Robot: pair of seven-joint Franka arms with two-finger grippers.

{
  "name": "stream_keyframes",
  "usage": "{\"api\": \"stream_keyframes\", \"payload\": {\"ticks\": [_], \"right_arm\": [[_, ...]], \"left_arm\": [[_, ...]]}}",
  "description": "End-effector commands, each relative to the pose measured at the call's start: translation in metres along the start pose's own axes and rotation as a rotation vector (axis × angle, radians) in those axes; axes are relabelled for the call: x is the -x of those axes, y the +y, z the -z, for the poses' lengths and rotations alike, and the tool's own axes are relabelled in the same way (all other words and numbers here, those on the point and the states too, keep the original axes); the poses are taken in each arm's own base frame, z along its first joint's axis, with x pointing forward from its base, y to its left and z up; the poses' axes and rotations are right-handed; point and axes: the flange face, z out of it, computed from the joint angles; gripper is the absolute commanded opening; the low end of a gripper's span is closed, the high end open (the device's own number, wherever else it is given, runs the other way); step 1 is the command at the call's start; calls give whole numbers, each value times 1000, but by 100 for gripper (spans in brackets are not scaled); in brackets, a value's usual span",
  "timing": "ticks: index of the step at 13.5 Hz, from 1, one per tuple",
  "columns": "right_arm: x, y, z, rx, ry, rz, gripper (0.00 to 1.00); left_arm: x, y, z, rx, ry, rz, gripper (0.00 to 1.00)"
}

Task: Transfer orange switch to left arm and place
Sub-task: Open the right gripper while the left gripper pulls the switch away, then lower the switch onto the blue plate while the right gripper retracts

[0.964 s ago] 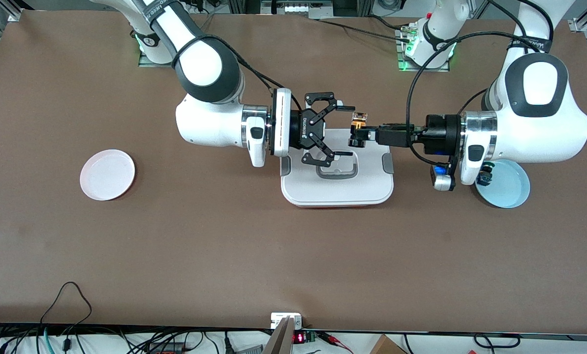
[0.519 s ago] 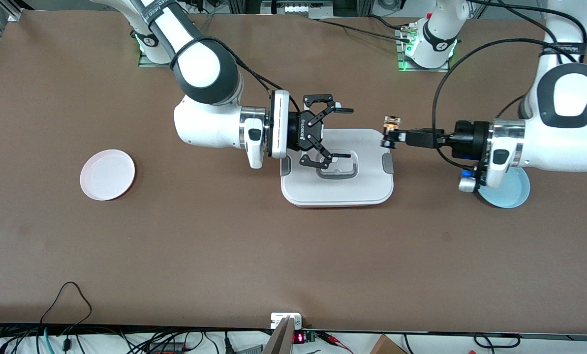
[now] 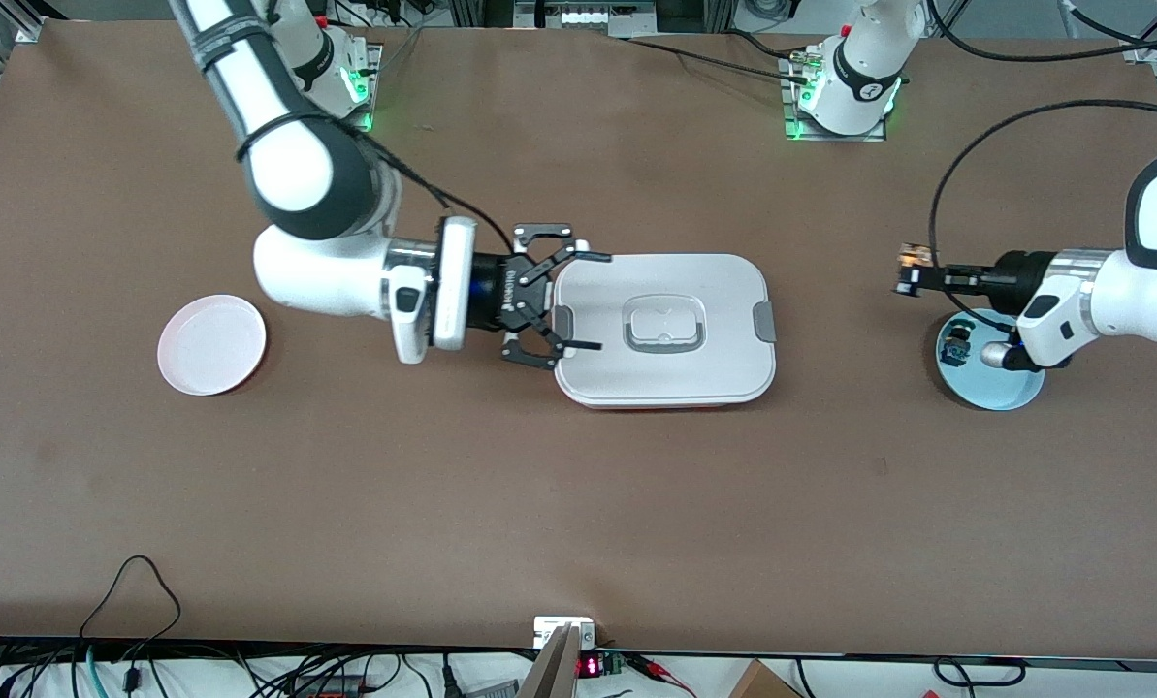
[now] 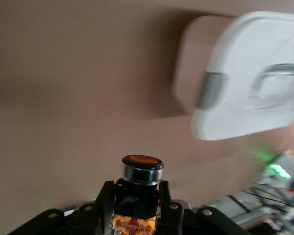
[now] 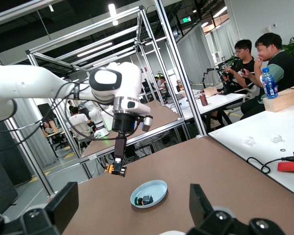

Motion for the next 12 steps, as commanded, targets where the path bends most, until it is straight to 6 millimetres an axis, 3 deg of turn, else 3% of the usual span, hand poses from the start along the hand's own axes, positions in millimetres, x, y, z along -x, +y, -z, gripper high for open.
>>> {"api": "stream_keyframes", "payload": {"ticks": [1, 5, 7, 9, 11, 12], "right_arm": [[0, 12, 52, -51, -13, 21, 100], [7, 39, 143, -117, -157, -3, 100], [16, 43, 181, -134, -281, -90, 100], [19, 44, 209, -117, -361, -173, 100], [23, 40, 229, -92, -475, -322, 100], [22, 38, 239, -52, -544, -391, 100]], "left_arm": [[-17, -48, -13, -165, -31, -6, 0], [-54, -128, -34, -417, -13, -48, 0], [-82, -168, -57, -486, 12, -120, 0], [-95, -185, -66, -521, 48, -140, 0], [-99, -188, -74, -543, 74, -169, 0], [-93, -205, -87, -564, 101, -185, 0]]}}
